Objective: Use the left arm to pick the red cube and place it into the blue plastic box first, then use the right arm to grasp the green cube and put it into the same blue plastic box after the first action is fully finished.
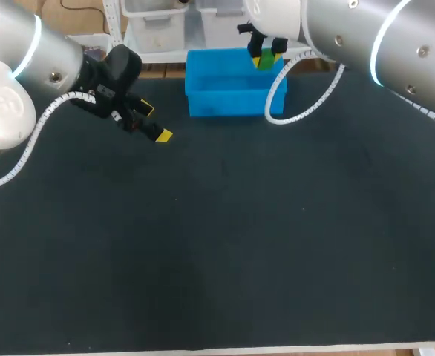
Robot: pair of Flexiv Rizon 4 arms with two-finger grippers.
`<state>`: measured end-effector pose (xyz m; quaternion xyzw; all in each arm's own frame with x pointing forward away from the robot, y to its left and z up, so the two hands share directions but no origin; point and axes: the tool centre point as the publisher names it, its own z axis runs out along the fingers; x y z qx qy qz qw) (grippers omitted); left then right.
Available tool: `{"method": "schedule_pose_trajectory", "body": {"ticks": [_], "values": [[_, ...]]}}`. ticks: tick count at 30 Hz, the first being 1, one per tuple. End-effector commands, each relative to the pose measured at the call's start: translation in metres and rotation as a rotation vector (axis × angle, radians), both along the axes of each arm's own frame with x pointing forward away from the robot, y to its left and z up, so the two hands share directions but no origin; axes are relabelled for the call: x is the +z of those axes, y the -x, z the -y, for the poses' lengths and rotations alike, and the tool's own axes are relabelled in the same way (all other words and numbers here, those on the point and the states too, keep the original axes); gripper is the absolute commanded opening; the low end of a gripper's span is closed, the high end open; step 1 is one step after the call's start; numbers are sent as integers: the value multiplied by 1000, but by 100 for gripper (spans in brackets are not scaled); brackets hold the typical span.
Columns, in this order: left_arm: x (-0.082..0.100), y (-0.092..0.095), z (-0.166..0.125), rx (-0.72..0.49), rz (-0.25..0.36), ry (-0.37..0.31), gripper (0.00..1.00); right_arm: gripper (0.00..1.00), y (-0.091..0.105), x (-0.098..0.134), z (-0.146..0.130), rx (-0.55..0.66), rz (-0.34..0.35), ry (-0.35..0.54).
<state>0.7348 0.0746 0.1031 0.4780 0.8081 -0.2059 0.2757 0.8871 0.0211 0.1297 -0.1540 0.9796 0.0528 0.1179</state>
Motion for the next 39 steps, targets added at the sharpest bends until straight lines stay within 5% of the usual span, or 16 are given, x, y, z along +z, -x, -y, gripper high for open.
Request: {"method": "schedule_pose_trajectory", "body": {"ticks": [1, 21, 39], "values": [[-1, 0, -1, -3, 4, 6, 100, 0, -15, -1, 0, 21, -26, -8], [-1, 0, -1, -3, 4, 6, 100, 0, -52, -14, 3, 133, -45, -47], [-1, 0, -1, -3, 4, 6, 100, 0, -64, -27, -6, 180, -78, -51]]}}
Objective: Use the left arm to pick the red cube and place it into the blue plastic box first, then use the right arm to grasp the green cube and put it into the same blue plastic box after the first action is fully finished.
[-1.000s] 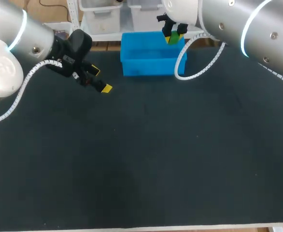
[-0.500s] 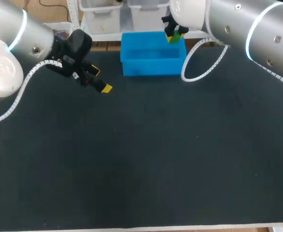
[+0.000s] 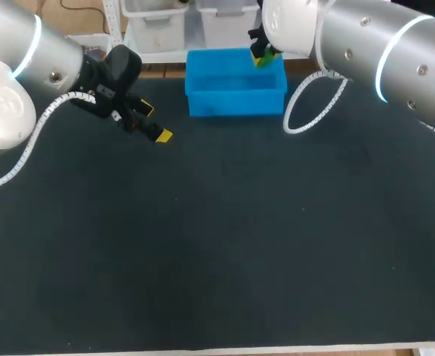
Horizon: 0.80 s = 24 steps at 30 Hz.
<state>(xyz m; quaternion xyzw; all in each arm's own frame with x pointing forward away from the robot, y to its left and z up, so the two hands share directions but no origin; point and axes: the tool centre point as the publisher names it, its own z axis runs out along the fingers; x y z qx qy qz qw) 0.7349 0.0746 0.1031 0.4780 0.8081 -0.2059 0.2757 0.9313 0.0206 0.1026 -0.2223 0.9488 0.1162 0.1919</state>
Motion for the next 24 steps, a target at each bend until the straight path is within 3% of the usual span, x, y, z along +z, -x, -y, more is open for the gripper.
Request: {"method": "schedule_pose_trajectory", "body": {"ticks": [1, 9, 10, 11, 12, 24], "values": [[-1, 0, -1, -3, 4, 6, 100, 0, -20, 0, -8, 38, -210, 101], [-1, 0, -1, -3, 4, 6, 100, 0, -22, -1, -11, 39, -211, 99], [-1, 0, -1, -3, 4, 6, 100, 8, -22, -2, -11, 35, -210, 103], [-1, 0, -1, -3, 4, 6, 100, 66, -22, -2, -11, 30, -214, 102], [-1, 0, -1, -3, 4, 6, 100, 100, -22, -2, -11, 29, -214, 102], [-1, 0, -1, -3, 4, 6, 100, 100, -20, -1, -10, 13, -212, 109]]}}
